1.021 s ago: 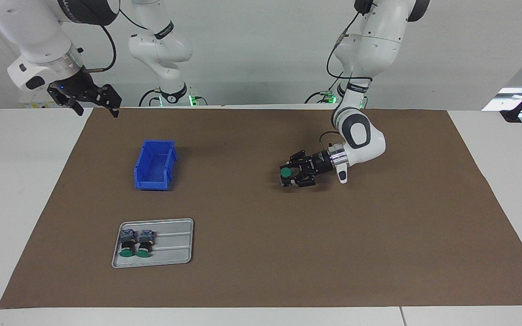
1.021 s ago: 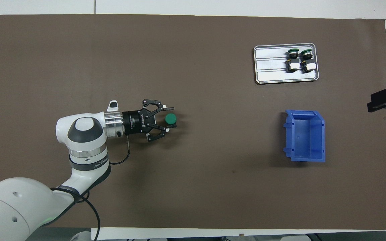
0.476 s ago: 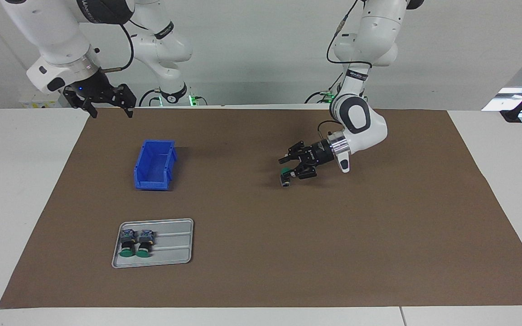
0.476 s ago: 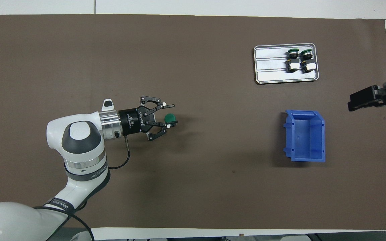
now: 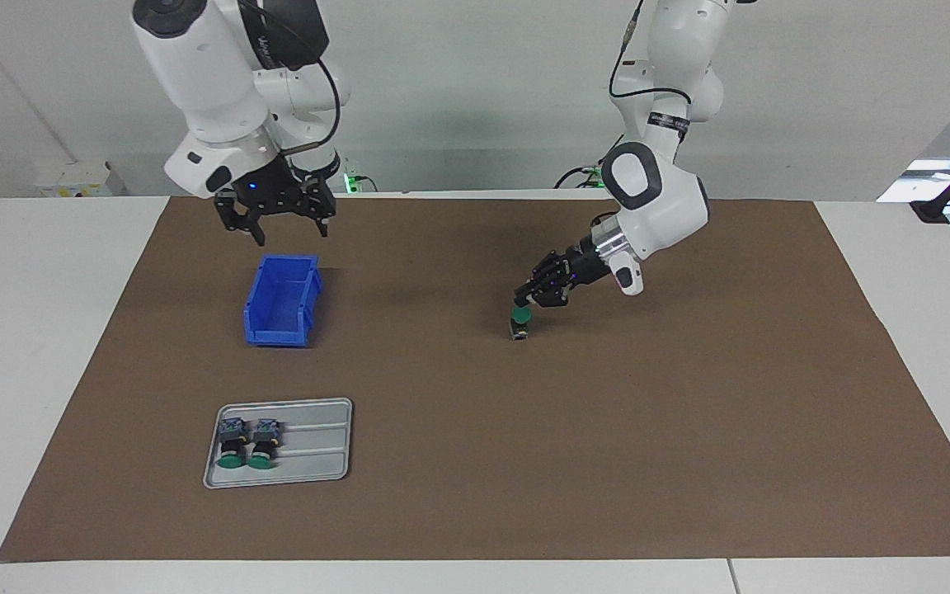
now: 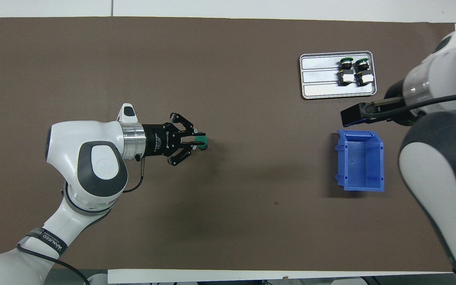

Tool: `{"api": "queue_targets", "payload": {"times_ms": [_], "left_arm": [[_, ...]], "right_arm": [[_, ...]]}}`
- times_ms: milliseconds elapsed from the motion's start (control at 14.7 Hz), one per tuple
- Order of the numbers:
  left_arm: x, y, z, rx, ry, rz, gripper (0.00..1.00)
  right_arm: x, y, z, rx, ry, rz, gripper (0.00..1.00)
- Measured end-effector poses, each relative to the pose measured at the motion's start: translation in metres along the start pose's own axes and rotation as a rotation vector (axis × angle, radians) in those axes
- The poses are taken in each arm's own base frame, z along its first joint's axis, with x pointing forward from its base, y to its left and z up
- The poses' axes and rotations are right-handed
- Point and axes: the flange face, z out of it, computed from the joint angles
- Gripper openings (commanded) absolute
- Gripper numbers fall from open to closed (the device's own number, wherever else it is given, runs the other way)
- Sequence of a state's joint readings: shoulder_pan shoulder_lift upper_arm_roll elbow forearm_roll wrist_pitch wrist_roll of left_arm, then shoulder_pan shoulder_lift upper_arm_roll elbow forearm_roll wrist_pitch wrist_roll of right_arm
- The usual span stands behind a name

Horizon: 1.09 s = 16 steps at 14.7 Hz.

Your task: Place and press button with both arms

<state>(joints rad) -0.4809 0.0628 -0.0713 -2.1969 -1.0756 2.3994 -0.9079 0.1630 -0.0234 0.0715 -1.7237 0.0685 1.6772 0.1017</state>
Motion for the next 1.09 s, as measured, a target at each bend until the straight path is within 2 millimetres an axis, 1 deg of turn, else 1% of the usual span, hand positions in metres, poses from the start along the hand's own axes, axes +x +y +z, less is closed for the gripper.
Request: {"api": "queue_targets", "payload": {"times_ms": [68,136,272,408,545,681,1089], "left_arm": [[-0.01,0.006,-0.001,0.04,0.061,0.059,0.11],[-0.019,0.01,0.0,0.069,0.111,0.103,0.08],[-0.033,0.015,0.006,0.093,0.185,0.172,0.06],[-0.04,0.012,0.02,0.101,0.218,0.225,0.03],[-0.039,0.01,0.029,0.134,0.261,0.287,0.02],[-0.034,0.008,0.034,0.163,0.289,0.321,0.02],[-0.031,0.007,0.036,0.18,0.311,0.349,0.02]], "right_arm": [[0.002,-0.008,0.008,0.006,0.001,-0.003,1.0],[0.005,-0.01,0.014,0.02,0.003,-0.001,1.0],[0.009,-0.007,0.026,0.041,0.011,0.011,1.0],[0.01,-0.006,0.032,0.043,0.012,0.015,1.0],[0.01,-0.005,0.032,0.044,0.011,0.017,1.0],[0.01,-0.005,0.032,0.044,0.011,0.018,1.0],[0.009,-0.002,0.036,0.043,0.004,0.022,1.0]]}}
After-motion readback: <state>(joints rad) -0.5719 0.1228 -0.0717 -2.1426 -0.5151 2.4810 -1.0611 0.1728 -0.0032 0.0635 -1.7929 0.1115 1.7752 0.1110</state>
